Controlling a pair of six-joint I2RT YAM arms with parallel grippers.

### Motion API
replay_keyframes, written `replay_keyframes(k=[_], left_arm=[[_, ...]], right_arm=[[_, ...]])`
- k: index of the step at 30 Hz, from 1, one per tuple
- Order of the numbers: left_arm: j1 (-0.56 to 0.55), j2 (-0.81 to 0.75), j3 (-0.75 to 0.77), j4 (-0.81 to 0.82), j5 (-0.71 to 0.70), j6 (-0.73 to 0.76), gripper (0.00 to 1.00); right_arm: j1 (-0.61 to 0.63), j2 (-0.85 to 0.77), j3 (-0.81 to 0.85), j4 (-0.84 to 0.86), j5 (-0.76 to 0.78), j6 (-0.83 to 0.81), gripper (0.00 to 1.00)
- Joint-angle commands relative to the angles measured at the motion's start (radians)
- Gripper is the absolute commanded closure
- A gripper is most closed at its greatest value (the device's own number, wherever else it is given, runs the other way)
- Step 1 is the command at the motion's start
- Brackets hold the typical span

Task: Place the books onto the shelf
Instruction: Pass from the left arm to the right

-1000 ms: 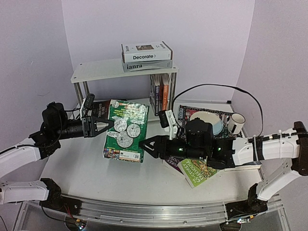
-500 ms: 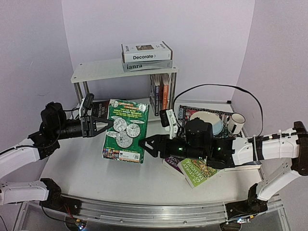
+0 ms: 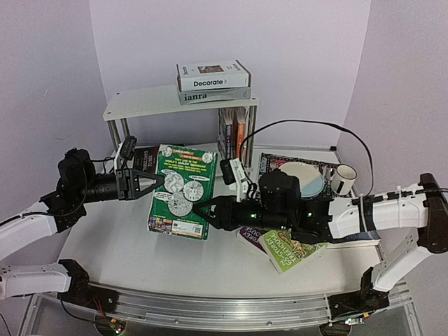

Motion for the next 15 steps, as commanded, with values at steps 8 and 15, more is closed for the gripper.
replay_keyframes(k=[8,15], left_arm=[[-0.001,-0.031,0.044,0.121,0.019,0.016,0.88],[0.000,-0.021,0.023,0.117,0.038,0.072,0.33]], right_arm=[[0.005,-0.039,0.013,0.030,0.002,-0.027,0.97],[0.005,-0.122,-0.004,-0.130,0.109,-0.141,1.00]])
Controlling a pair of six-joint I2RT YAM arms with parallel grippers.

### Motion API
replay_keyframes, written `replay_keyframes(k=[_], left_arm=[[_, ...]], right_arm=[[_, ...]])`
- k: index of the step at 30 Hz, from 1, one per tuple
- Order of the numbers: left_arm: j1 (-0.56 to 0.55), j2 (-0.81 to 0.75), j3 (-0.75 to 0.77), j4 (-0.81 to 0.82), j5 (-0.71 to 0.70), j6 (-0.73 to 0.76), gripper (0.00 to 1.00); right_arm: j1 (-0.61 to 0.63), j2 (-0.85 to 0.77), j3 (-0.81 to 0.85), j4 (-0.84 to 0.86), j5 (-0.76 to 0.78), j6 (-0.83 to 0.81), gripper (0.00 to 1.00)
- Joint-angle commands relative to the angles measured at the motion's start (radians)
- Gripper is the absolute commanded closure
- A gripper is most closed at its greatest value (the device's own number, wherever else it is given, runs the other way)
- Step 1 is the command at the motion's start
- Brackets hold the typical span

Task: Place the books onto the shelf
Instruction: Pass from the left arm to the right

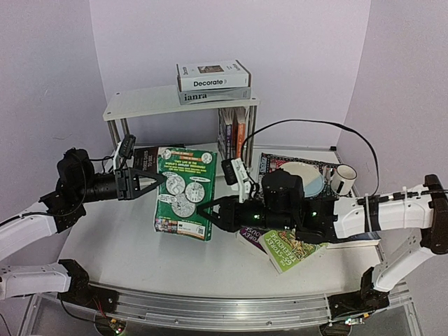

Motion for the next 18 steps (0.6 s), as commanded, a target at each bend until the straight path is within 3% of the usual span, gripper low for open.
replay_keyframes(k=[1,4,8,12,18], left_arm=[[-0.002,-0.016,0.021,0.101,0.026,0.047,0.25],[-0.002,-0.021,0.020,0.061,-0.031,0.072,0.12],[-0.002,-0.030,0.057,-0.088,-0.216,0.131,0.06],[-0.002,-0.032,0.089,-0.194,-0.333,0.184,0.05],[-0.002,-0.032,0.085,-0.218,-0.369,0.201,0.05]], right_arm=[[0.002,-0.102,-0.001,-0.109,0.119,-0.115,1.00],[0.001,-0.130,0.012,-0.205,0.229,-0.176,1.00],[0.001,-0.120,0.044,-0.352,0.460,-0.228,1.00],[0.001,-0.078,0.060,-0.360,0.602,-0.270,1.00],[-0.003,0.077,0.152,-0.277,0.784,-0.303,1.00]])
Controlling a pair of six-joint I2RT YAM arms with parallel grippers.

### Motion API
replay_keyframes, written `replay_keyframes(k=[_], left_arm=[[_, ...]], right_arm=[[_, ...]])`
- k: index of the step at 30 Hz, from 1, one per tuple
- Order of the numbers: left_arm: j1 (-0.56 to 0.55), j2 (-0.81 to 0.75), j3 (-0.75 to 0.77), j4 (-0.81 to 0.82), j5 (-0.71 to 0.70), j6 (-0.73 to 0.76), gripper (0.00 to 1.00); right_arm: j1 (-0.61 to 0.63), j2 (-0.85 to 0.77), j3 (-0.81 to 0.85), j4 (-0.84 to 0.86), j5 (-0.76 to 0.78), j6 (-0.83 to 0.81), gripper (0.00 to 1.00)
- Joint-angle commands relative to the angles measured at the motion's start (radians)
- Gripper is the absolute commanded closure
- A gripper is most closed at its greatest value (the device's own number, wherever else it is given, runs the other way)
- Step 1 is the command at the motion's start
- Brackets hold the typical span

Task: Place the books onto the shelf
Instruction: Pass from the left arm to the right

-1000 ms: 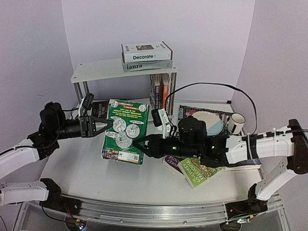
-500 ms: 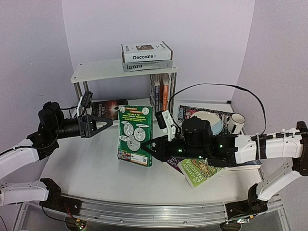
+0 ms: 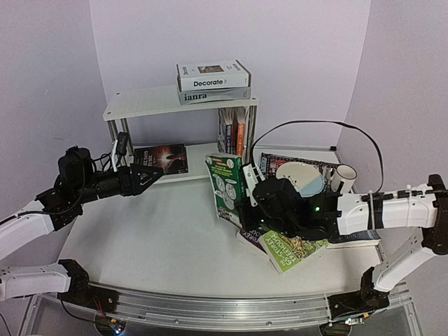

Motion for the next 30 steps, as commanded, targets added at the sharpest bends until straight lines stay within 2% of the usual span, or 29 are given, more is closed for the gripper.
replay_keyframes(k=[1,12,24,30], left_arm=[[0.000,-0.013,0.044,-0.037,-0.065,0.047,0.05],[0.000,-0.005,0.055,-0.047,-0.057,0.074,0.05],[0.000,-0.001,0.068,-0.062,-0.063,0.093,0.05],[0.000,-0.022,0.091,-0.127,-0.086,0.109,0.05]], right_arm=[[-0.006,0.102,0.111,0.195,0.200,-0.083,1.00],[-0.038,0.368,0.233,0.700,0.183,-0.369,1.00],[-0.130,0.617,0.483,0.812,0.106,-0.473,1.00],[-0.190,0.712,0.578,0.823,0.057,-0.469,1.00]])
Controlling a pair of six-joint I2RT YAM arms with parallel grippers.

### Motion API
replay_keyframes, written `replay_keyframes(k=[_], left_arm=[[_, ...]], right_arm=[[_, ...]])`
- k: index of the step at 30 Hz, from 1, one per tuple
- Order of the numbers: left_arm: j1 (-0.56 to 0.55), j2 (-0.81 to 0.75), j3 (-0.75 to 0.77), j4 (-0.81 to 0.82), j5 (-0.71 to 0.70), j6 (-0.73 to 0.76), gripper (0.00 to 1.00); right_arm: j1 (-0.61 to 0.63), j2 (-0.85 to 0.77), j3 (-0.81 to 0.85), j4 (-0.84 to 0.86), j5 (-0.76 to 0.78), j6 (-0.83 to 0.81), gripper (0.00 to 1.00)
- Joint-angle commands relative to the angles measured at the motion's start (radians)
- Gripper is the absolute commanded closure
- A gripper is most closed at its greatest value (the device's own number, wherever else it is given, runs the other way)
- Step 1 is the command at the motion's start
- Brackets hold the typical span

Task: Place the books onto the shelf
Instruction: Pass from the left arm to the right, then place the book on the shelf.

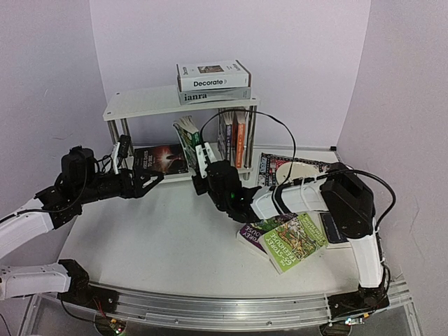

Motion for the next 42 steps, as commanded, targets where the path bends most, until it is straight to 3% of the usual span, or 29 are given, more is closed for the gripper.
replay_keyframes(k=[1,29,42], left_arm=[[0.000,-0.032,0.071,-0.029,-0.027,0.031,0.05],[0.000,-0.025,0.061,-0.040,-0.025,0.058,0.05],[0.000,-0.031,0.051,-0.046,-0.028,0.076,0.05]], right_arm=[[-0.043,0.042,0.116,0.147,-0.024,-0.012,1.00],[-0.179,0.346,0.469,0.055,0.045,0.091,1.00],[-0.192,0.379,0.475,0.045,0.067,0.053,1.00]])
